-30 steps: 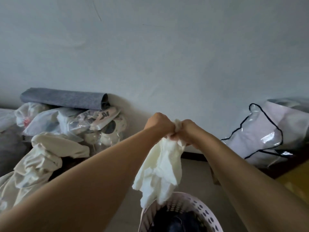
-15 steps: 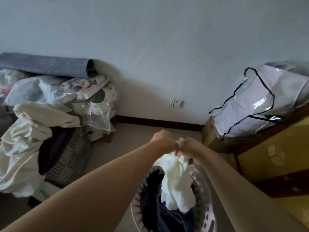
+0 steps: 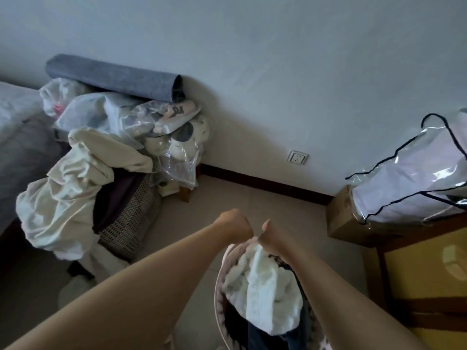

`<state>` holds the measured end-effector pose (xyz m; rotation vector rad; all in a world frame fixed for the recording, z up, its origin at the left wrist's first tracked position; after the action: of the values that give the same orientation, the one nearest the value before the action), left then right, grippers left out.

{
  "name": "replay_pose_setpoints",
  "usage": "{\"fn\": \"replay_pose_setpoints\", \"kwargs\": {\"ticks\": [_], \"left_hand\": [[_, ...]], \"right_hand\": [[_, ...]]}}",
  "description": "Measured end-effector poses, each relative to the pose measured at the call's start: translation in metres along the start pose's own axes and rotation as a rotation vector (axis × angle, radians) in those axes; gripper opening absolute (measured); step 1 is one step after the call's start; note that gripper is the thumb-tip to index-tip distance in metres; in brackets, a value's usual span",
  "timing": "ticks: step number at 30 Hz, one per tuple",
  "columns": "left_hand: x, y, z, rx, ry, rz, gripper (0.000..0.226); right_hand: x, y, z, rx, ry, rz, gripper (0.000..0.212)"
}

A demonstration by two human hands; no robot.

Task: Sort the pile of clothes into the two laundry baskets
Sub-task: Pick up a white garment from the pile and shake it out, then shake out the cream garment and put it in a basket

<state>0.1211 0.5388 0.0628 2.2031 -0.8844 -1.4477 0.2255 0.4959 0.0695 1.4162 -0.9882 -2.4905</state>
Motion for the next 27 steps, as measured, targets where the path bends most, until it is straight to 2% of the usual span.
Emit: {"fn": "replay_pose_setpoints", "kwargs": {"ticks": [3,6,8,12,14,20,27], "left_hand": [[-0.013,0.001,0.034,-0.055,0.078,-0.027,0.028],[-0.026,-0.002,0.074,-0.116,0.134,-0.035,0.026],[-0.037,0.000,0.099,-0.137,0.160,-0.051,0.022],[-0.064,0.003,0.166,-0.210,0.289,-0.101,0.028],[-0.076,0.005,0.203,-0.256,0.295,-0.111,0.024],[-0.132,0.028,0.314,-0.360,0.379,-0.237,0.031],[-0.151,0.054,0.431,-0.507,0.537,-0.307,0.035]], "right_hand": [[0.021,-0.017,0.029,-0.042,0.011,0.014,0.035],[0.040,-0.032,0.063,-0.084,0.018,0.025,0.017],[0.051,-0.040,0.087,-0.099,0.019,0.035,0.022],[0.077,-0.054,0.150,-0.134,0.088,0.057,0.035],[0.092,-0.060,0.184,-0.157,0.119,0.089,0.037],[0.144,-0.074,0.299,-0.251,0.201,0.101,0.039],[0.211,-0.073,0.399,-0.381,0.282,0.195,0.048]]}}
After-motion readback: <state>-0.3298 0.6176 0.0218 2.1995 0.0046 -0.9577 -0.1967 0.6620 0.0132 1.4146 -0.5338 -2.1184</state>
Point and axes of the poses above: each hand's wrist, its own y-axis away from the middle knuckle, its own x-axis out of the palm, z = x × y, the point moved 7 cm from there along -y, towards the middle knuckle, and after that the axes turned 2 degrees about -x, right-handed, at the moved point
